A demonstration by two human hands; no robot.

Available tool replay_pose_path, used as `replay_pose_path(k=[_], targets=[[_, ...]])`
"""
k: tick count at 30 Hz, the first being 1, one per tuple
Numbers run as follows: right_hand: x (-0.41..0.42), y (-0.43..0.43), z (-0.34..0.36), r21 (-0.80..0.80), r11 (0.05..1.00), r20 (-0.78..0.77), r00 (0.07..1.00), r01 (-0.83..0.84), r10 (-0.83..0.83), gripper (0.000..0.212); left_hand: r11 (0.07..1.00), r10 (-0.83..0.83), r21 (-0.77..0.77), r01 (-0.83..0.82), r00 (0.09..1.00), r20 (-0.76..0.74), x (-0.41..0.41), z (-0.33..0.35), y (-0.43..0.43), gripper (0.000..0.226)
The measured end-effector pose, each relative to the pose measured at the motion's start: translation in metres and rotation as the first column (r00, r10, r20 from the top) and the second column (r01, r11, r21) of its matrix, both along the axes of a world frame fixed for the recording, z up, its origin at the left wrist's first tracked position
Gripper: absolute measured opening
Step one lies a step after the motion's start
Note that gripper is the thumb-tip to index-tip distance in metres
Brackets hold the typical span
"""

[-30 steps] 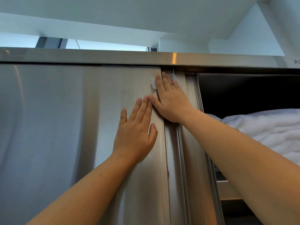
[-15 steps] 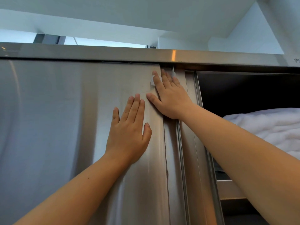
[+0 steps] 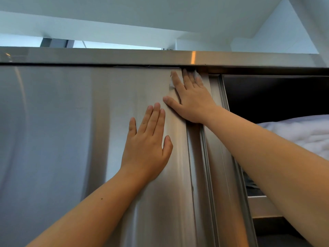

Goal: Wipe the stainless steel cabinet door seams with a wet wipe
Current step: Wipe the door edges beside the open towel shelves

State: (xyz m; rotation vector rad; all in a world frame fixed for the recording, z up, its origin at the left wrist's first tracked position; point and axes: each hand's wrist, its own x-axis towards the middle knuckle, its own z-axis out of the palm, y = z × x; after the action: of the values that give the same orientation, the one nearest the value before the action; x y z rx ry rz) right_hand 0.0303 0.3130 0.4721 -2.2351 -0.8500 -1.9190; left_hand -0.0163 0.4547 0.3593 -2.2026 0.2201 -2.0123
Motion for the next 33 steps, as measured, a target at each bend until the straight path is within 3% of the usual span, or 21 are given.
replay_pose_path(k=[15,33], targets=[[0.003,0.000,-0.034,0.008,0.998,0.006,0.999,-0.054,0.054,0.072,0.999,0.036,0.013,-0.036,0.999,0.007,-0.004,-0.004,-0.001,0.069],[0.001,0.004,-0.113,0.013,0.994,-0.019,0.994,-0.104,0.105,0.072,0.996,0.077,0.047,-0.079,0.996,0.046,-0.003,-0.067,-0.005,0.062]])
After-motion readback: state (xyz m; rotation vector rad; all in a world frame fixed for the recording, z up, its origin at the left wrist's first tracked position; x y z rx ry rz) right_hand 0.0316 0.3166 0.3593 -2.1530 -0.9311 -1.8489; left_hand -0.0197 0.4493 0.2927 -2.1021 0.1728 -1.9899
